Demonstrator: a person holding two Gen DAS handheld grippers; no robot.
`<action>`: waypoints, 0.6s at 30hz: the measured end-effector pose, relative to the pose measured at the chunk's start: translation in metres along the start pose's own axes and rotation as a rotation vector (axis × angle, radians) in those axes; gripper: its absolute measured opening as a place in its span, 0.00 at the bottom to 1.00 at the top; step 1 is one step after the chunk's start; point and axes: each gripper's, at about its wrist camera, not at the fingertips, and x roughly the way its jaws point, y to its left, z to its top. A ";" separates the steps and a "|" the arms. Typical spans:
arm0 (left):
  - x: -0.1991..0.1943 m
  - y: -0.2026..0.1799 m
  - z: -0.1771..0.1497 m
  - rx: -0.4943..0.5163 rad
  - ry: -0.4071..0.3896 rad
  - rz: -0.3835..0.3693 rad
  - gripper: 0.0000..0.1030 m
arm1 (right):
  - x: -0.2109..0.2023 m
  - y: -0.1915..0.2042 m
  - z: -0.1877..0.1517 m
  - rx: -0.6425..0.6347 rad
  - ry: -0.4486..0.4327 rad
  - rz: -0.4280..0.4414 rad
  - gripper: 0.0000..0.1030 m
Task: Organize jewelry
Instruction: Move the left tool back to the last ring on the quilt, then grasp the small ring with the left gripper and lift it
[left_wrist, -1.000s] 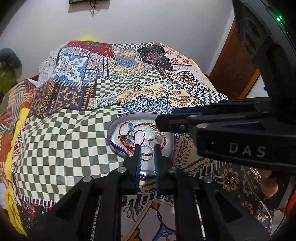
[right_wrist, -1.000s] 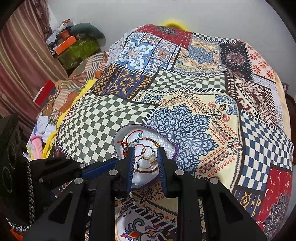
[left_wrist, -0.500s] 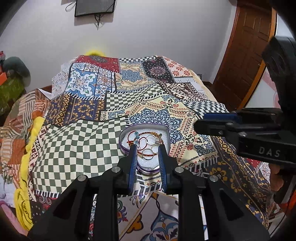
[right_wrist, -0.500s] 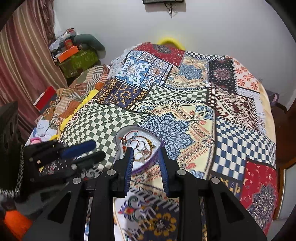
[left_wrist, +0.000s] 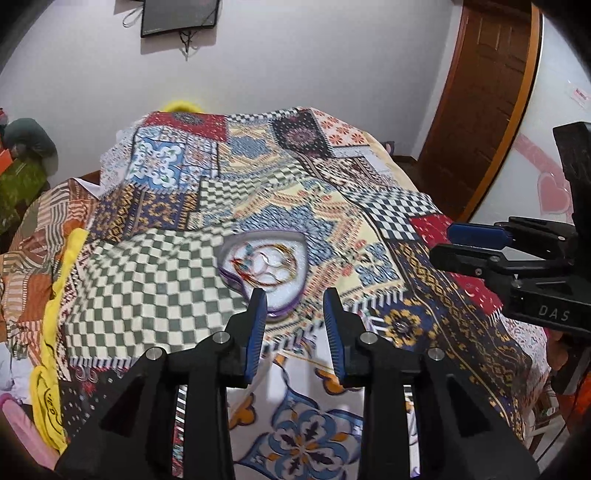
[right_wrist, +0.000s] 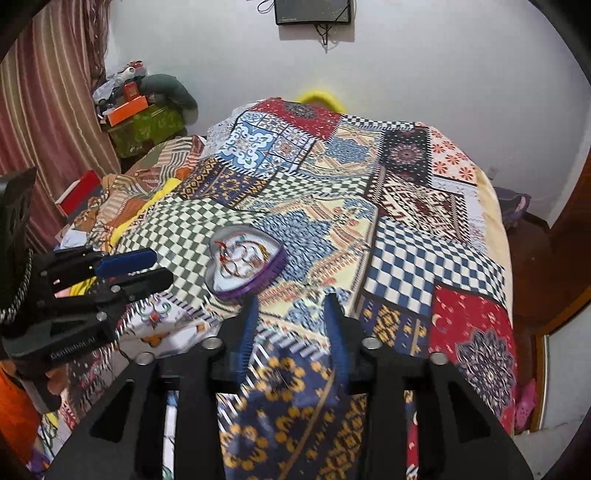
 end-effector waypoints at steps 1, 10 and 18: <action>0.002 -0.003 -0.002 0.005 0.009 -0.007 0.30 | -0.001 -0.002 -0.004 0.001 -0.002 -0.008 0.37; 0.029 -0.037 -0.025 0.063 0.092 -0.062 0.30 | 0.001 -0.020 -0.036 0.030 0.049 -0.024 0.37; 0.047 -0.050 -0.030 0.066 0.112 -0.113 0.26 | 0.008 -0.023 -0.054 0.034 0.081 -0.006 0.37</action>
